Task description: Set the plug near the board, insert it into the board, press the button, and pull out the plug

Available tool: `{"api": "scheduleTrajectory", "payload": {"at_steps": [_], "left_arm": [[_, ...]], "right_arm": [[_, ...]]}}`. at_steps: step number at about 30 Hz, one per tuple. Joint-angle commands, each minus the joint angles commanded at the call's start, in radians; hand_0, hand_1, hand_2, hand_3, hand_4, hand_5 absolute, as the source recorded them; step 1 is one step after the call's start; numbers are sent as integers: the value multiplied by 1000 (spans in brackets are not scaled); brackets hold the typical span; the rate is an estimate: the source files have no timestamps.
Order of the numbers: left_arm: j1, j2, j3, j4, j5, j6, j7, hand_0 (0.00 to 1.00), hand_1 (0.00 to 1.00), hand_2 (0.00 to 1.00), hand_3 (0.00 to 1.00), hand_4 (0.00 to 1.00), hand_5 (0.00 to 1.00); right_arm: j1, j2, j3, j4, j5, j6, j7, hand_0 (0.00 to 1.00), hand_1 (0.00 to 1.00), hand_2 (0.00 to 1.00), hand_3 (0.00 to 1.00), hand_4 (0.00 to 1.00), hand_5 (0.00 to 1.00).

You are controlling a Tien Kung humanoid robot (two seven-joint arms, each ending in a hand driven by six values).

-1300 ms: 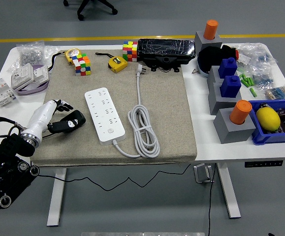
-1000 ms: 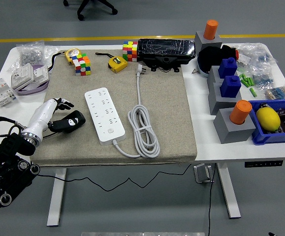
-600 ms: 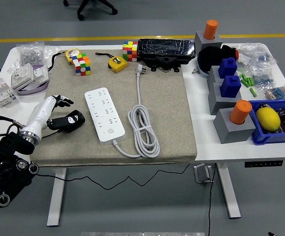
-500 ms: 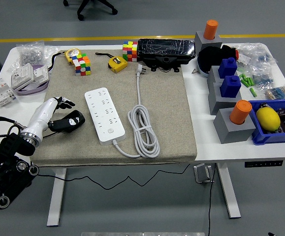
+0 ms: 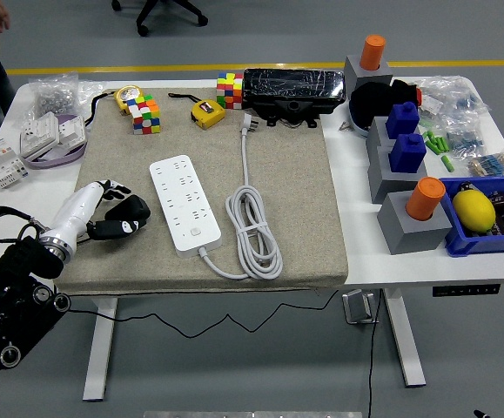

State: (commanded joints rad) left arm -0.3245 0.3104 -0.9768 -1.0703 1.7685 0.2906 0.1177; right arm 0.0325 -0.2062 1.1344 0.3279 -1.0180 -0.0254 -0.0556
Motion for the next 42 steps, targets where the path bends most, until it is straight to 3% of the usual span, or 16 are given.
{"api": "scheduleTrajectory", "payload": {"at_steps": [5,6,11,12,21,23,24,34,42], "left_arm": [[-7,-3,10,10,-11,34,-17,739,713,660,663,923,275],[-9,-3,11,11,-16,42,-21,640,494,475,535,715,104],[-21,-5,23,21,-24,56,-24,640,494,475,535,715,104],[-23,-6,25,24,-23,54,-22,528,433,431,517,627,89],[-23,-7,25,19,-23,31,-12,510,422,427,517,632,65],[-22,-7,23,13,-26,36,-22,510,422,427,517,632,65],[-20,-7,21,5,-26,39,-29,446,362,362,472,623,22],[-26,-4,25,-28,-43,95,-111,450,354,352,465,624,15],[-72,5,85,-17,-59,95,-157,444,354,354,466,626,13]], "right_arm": [[0,0,-1,0,1,0,0,651,650,651,568,993,562],[1,-1,-1,1,0,0,0,650,650,651,568,993,563],[3,0,-1,2,1,-1,0,650,650,651,568,993,563],[3,0,0,1,1,-1,0,653,649,651,568,993,563],[3,-1,0,2,1,-1,1,651,649,651,568,993,563],[3,-1,0,2,0,-1,1,651,649,651,568,993,563],[2,-1,0,2,0,-1,1,651,649,651,568,993,563],[3,-2,-3,2,1,-1,2,651,649,650,568,993,563],[5,-4,-11,2,4,0,1,651,649,649,569,993,563]]}}
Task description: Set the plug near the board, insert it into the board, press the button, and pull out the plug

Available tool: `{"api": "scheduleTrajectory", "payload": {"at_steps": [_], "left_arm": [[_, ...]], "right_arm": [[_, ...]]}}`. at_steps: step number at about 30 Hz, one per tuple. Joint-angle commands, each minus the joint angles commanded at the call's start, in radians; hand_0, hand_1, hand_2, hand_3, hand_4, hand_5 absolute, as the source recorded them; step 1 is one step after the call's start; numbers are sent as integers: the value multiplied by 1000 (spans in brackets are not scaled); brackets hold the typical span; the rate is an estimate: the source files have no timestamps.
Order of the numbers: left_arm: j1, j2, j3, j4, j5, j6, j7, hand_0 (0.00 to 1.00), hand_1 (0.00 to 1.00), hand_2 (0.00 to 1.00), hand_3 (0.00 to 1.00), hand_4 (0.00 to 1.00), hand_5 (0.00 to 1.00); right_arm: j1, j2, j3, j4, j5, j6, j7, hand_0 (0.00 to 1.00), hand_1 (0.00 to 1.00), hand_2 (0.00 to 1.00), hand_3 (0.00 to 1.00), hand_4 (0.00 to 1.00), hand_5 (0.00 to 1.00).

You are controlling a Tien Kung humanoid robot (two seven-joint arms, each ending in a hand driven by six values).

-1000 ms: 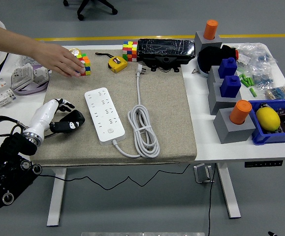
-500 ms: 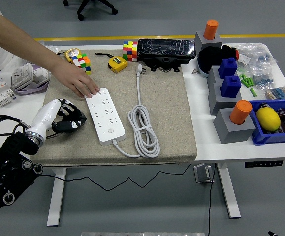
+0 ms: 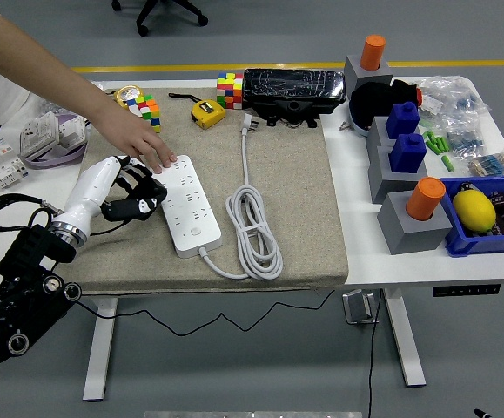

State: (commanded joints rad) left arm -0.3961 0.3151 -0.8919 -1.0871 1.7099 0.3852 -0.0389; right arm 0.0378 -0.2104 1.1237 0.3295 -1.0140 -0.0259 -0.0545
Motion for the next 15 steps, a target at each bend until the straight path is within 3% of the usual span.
{"api": "scheduleTrajectory", "payload": {"at_steps": [10,15], "left_arm": [[-51,7,89,36,9,-10,-31,442,355,354,465,627,14],[-69,7,116,57,68,-1,-29,448,355,354,465,628,16]], "right_arm": [[-1,-1,-6,0,3,0,0,651,649,649,568,993,563],[1,-1,-6,0,3,0,0,651,649,649,569,993,563]]}}
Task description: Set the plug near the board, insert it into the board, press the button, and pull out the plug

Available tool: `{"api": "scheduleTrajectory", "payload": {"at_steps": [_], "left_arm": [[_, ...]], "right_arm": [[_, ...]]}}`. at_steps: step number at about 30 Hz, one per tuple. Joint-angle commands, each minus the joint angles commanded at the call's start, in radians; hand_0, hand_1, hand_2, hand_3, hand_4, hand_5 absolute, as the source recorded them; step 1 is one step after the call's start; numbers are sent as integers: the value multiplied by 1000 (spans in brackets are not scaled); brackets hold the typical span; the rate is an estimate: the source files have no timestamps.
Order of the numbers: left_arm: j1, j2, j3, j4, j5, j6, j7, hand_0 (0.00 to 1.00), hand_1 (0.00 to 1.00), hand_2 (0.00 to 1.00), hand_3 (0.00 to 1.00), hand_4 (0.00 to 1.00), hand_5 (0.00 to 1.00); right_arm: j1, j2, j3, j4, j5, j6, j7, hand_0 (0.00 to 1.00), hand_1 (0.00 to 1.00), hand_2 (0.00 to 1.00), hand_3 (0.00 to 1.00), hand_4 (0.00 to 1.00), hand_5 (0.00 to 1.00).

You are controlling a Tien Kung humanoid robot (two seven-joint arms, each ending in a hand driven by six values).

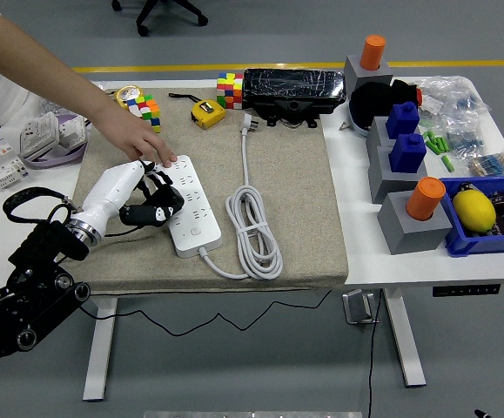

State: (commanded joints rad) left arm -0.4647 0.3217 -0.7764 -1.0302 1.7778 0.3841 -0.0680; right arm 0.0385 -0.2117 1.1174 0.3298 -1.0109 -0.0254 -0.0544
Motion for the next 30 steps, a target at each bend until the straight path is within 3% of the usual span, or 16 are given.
{"api": "scheduleTrajectory", "payload": {"at_steps": [16,30], "left_arm": [[-9,21,2,38,60,18,-21,451,357,357,465,628,15],[-19,36,23,51,102,7,-37,454,358,357,464,629,17]], "right_arm": [[-2,2,6,1,-1,0,0,651,649,650,569,993,563],[0,2,11,5,-3,0,0,650,648,649,569,993,562]]}}
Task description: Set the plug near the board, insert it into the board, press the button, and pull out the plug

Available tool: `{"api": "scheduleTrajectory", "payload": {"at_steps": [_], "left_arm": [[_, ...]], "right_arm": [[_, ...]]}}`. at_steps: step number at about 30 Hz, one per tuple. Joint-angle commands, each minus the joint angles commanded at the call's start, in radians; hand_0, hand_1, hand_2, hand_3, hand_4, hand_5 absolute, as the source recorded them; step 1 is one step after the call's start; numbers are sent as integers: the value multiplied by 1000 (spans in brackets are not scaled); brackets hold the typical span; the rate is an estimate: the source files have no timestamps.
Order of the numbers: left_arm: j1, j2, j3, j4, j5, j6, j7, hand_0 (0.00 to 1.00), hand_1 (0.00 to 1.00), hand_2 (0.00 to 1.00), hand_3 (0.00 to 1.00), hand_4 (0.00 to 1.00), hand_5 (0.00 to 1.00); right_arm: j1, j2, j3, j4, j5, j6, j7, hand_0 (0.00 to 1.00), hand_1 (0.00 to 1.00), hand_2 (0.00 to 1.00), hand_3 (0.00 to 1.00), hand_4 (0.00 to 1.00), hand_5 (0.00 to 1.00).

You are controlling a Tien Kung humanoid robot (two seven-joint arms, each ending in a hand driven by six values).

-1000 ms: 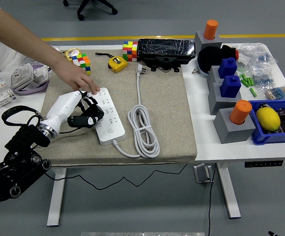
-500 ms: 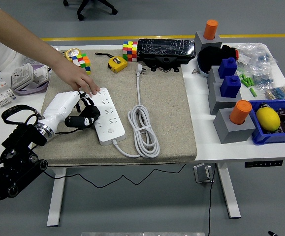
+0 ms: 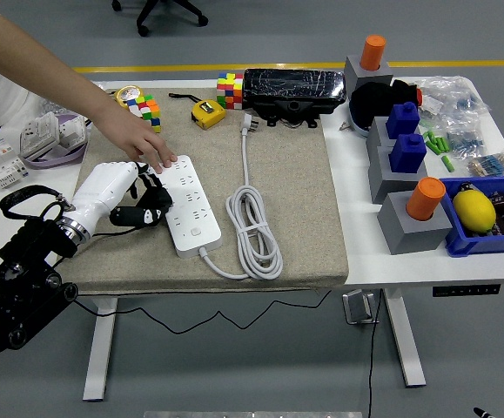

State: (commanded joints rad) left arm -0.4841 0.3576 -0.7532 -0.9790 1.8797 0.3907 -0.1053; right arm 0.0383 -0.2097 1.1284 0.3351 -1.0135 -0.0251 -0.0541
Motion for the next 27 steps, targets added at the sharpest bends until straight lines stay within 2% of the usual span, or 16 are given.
{"api": "scheduleTrajectory", "payload": {"at_steps": [4,20,21,26,27], "left_arm": [[0,6,4,-6,-2,-9,-18,454,356,357,464,630,18],[-3,18,8,2,-8,-20,-17,472,376,373,476,632,20],[-4,17,7,3,-10,-20,-17,646,642,553,558,867,156],[-4,15,7,5,-17,-14,-17,646,642,553,558,867,156],[-3,15,7,6,-24,-12,-19,696,745,732,747,998,357]], "right_arm": [[0,0,0,-1,0,0,0,651,648,650,569,993,562],[1,1,1,1,0,0,0,651,648,649,569,993,562],[2,1,2,1,0,0,0,651,648,650,569,993,562],[2,1,3,1,-1,0,0,651,648,650,569,993,562],[2,1,3,1,-1,0,0,651,648,649,569,992,560]]}}
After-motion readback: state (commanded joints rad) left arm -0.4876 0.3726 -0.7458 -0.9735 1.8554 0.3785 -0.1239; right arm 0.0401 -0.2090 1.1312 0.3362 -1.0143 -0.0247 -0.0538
